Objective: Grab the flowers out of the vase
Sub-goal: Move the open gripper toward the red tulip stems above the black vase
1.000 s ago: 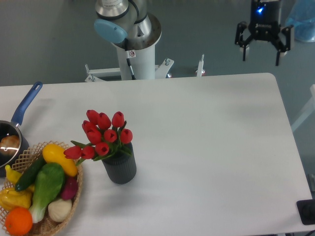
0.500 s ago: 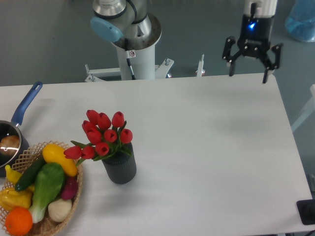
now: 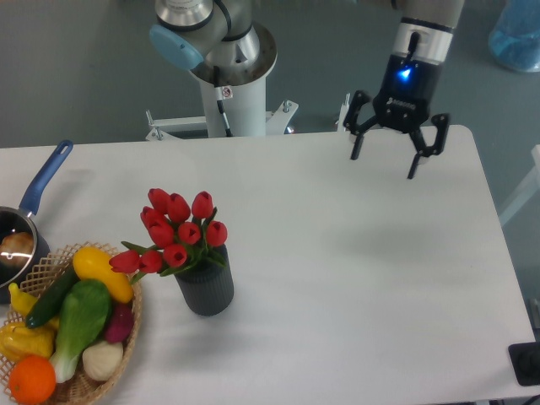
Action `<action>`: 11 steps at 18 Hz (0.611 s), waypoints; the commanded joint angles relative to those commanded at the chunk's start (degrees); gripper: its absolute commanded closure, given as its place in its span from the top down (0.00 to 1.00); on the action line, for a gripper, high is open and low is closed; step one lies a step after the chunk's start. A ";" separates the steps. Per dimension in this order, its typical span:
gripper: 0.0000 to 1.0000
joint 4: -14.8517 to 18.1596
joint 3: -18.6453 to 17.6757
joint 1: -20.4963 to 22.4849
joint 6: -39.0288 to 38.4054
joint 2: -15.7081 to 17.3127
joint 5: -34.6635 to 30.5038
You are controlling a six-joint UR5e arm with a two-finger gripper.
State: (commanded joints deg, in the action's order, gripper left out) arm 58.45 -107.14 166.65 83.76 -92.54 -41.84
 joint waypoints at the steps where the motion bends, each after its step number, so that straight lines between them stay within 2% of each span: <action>1: 1.00 0.09 0.00 -1.05 0.00 -0.09 0.26; 8: 1.00 0.26 0.26 -7.91 0.44 -1.59 0.18; 11: 1.00 1.40 0.26 -9.76 0.53 -1.59 0.18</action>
State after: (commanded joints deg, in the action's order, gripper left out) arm 59.85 -106.87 156.89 84.29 -94.13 -41.66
